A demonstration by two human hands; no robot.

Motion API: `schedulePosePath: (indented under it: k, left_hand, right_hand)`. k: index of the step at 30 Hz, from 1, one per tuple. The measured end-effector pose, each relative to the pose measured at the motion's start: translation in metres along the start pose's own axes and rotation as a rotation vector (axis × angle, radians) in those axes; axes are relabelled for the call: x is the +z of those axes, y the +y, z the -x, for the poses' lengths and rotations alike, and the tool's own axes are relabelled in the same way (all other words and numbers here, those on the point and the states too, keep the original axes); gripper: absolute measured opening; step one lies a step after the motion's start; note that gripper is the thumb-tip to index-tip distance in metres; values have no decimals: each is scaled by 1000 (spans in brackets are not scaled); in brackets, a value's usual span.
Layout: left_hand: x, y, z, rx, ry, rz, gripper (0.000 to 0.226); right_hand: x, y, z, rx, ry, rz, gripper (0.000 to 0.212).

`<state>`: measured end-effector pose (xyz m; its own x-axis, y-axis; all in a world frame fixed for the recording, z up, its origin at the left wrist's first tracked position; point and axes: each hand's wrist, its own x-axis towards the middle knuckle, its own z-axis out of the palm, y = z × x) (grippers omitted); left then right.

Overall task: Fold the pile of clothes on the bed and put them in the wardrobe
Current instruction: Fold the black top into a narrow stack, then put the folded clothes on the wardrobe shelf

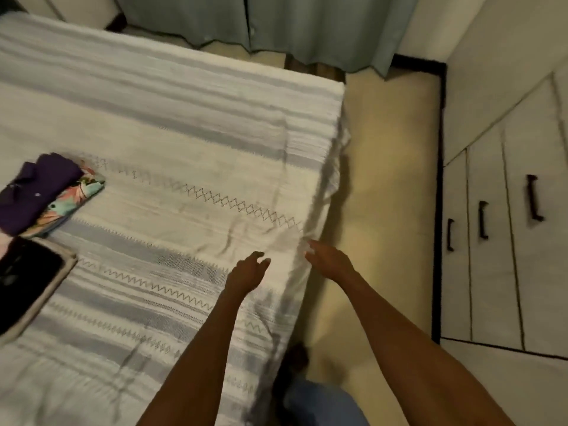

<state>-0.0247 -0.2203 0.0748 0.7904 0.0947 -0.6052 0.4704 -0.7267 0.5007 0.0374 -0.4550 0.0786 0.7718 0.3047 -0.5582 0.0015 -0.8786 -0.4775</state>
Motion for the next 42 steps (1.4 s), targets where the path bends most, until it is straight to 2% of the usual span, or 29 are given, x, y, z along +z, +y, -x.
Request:
schedulePosePath:
  k: [7,11,16,24,29,33,42]
  left_hand:
    - [45,141,25,198,-137,-167,46]
    - [75,237,-14,314,-191,-273,55]
    - [101,362,-55,439,-154,-418,59]
    - [137,501,-117,699,-139,-628,67]
    - [152,560,-163,860,-208,-799,77]
    - [160,601,-198,1066,-224,-938,100]
    - [178,689,-295,1290,-446,-1209,96]
  right_hand:
    - [-68,122,109,219,229,-104,54]
    - [-113,208,122,348,330,-184,59]
    - [-183,295,105,492,469,-182,66]
    - [-294,382,77,646,476,-231,75]
    - [-317,425,52,720,372,-283,86]
    - [-319,447,27,774,345,-348,87]
    - [-330,479,-35,1010,388,-513,85]
